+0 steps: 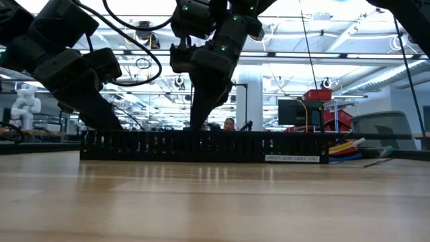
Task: Ziptie cables
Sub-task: Close the cable duct
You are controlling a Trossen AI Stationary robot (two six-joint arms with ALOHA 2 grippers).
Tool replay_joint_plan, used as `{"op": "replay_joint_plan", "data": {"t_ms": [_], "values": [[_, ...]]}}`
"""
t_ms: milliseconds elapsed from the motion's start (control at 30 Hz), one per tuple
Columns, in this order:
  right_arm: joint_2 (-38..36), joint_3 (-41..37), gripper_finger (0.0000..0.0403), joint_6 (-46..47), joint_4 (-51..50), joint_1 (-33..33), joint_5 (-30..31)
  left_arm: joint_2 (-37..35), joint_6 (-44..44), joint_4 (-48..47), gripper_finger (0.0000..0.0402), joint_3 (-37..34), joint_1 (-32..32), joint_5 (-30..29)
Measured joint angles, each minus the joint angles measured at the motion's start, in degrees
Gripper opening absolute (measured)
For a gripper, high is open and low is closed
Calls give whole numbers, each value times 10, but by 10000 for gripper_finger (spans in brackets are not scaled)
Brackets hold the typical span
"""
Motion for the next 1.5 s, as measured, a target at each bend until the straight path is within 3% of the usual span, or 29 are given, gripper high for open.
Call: {"op": "replay_joint_plan", "data": {"t_ms": [200,867,1500], "values": [[0,0,304,1,11,-4,33,0,0,-3,380,0,0,2],[14,1,304,13,-1,0,27,0,1,-5,380,0,0,12],[14,1,303,27,-31,-8,61,0,1,-7,380,0,0,12]]}}
